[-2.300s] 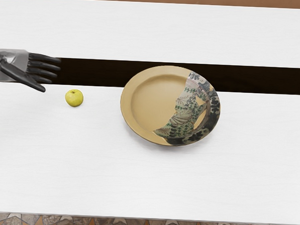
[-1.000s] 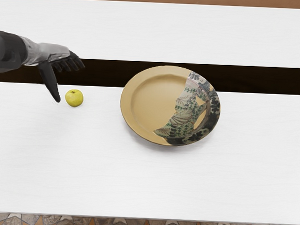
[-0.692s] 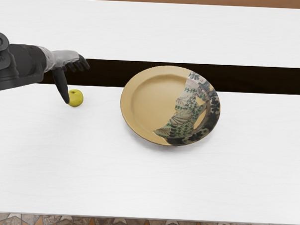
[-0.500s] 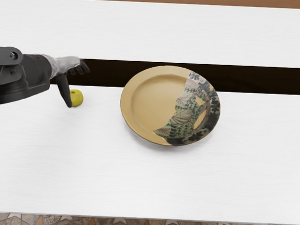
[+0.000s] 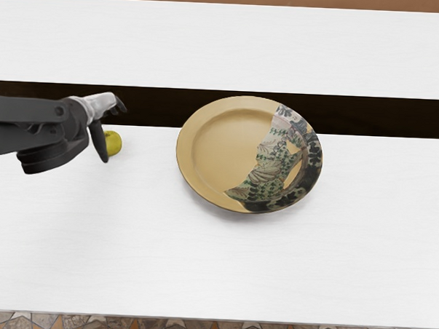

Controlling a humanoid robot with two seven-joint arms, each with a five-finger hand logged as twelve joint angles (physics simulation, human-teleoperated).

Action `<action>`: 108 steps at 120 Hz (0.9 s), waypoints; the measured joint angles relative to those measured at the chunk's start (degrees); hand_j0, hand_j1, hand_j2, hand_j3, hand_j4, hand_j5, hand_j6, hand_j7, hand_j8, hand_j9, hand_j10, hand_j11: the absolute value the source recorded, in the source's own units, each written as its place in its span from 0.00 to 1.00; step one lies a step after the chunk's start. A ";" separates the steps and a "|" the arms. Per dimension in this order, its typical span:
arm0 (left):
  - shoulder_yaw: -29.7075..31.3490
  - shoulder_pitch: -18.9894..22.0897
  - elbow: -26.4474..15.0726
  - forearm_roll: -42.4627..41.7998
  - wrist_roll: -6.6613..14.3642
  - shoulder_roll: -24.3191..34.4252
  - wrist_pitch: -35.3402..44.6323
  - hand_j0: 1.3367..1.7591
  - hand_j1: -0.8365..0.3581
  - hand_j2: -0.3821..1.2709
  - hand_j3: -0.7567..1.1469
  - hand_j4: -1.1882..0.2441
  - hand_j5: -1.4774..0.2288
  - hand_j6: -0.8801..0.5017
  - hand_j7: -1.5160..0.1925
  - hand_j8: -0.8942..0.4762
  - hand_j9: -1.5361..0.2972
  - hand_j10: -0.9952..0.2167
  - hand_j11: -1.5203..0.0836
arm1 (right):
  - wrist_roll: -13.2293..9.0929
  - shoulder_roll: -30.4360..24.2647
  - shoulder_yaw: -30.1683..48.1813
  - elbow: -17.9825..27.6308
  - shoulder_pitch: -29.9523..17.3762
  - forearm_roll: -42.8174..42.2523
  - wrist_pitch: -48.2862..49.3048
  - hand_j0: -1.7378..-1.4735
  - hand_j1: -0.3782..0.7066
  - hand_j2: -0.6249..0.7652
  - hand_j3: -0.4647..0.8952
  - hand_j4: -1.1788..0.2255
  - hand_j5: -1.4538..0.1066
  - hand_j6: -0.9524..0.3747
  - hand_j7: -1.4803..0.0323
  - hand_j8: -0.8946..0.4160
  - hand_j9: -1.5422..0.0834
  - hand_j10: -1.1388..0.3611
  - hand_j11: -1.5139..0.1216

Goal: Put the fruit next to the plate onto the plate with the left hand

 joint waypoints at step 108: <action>2.14 4.57 6.04 1.35 0.03 -4.81 0.90 0.75 0.47 0.31 0.40 0.41 0.50 0.26 0.49 0.28 0.44 0.37 0.50 | -0.04 0.00 0.00 0.00 0.25 0.00 0.00 0.30 0.05 0.45 0.34 0.82 0.91 0.70 0.96 0.67 0.93 0.74 0.91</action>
